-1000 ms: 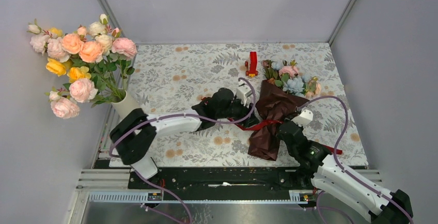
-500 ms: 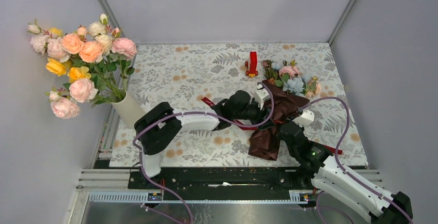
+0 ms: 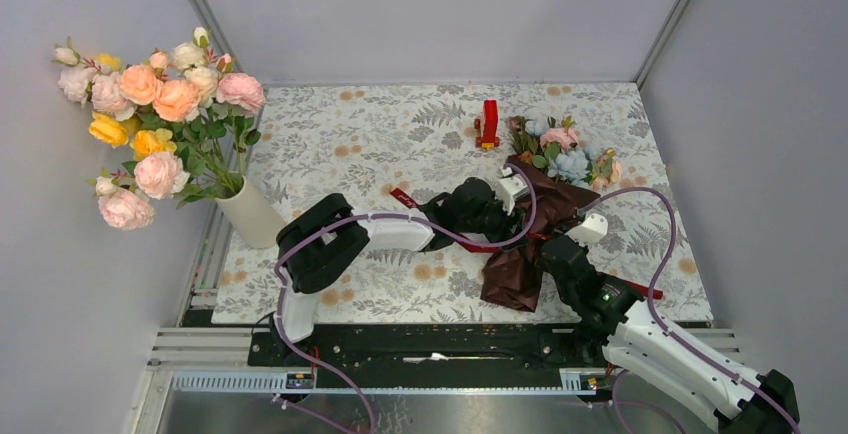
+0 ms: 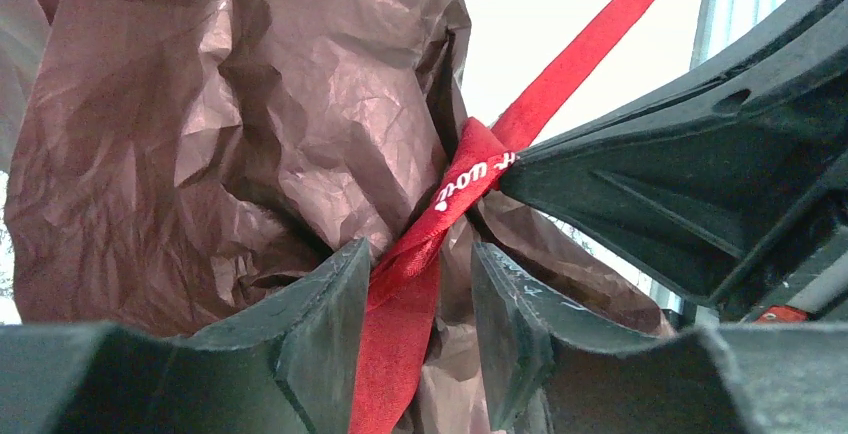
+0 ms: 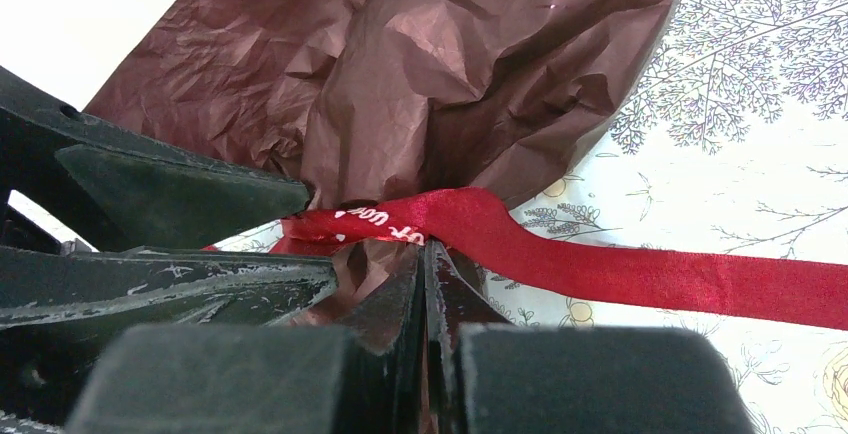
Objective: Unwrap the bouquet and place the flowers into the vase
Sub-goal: Untie the ribbon from the wrapping paper.
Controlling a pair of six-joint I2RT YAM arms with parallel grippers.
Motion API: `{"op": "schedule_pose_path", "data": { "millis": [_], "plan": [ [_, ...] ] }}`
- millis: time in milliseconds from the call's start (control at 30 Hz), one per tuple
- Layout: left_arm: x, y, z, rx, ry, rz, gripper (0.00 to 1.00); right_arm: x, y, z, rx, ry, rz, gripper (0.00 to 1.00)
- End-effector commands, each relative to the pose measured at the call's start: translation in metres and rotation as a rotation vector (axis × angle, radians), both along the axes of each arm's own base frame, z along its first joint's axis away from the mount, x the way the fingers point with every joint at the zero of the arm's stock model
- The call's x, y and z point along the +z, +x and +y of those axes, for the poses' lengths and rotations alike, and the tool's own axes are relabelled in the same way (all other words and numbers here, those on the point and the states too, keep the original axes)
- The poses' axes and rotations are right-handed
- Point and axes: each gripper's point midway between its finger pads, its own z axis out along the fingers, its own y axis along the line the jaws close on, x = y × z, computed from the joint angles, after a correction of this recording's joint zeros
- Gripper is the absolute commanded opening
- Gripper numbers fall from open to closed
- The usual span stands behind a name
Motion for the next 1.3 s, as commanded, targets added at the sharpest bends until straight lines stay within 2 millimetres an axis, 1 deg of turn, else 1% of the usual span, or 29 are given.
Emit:
{"op": "schedule_pose_path", "data": {
  "millis": [0,33,233,467,533,567,767,967,1133,1267],
  "plan": [
    [0.018,0.011,-0.01,0.017,-0.04,-0.057,0.45,0.003,0.002,0.0,-0.028,0.021,-0.017,0.0],
    [0.016,0.012,-0.011,0.022,-0.035,-0.06,0.45,0.004,0.003,0.0,-0.028,0.023,-0.018,0.0],
    [0.01,0.016,-0.011,0.042,-0.018,-0.063,0.36,0.001,0.002,-0.001,-0.03,0.016,-0.01,0.0],
    [0.01,0.015,-0.014,0.041,-0.014,-0.069,0.29,0.0,0.002,-0.001,-0.033,0.007,-0.004,0.0],
    [0.011,0.016,-0.015,0.04,-0.014,-0.071,0.22,-0.001,0.002,-0.001,-0.032,0.004,-0.002,0.0],
    [0.01,0.016,-0.015,0.04,-0.013,-0.069,0.17,-0.001,0.002,-0.001,-0.033,0.002,0.0,0.0],
    [0.017,0.019,-0.007,0.08,-0.022,-0.089,0.01,0.0,0.003,-0.003,-0.033,-0.02,0.002,0.0],
    [0.032,0.021,0.004,0.122,-0.049,-0.118,0.0,0.001,0.006,-0.004,-0.039,-0.051,0.013,0.0],
    [0.032,0.025,0.015,0.166,-0.02,-0.13,0.0,0.005,0.009,-0.005,-0.042,-0.093,0.03,0.0],
    [0.031,0.03,0.024,0.198,-0.006,-0.136,0.0,0.009,0.012,-0.009,-0.048,-0.088,0.048,0.0]
  ]
}}
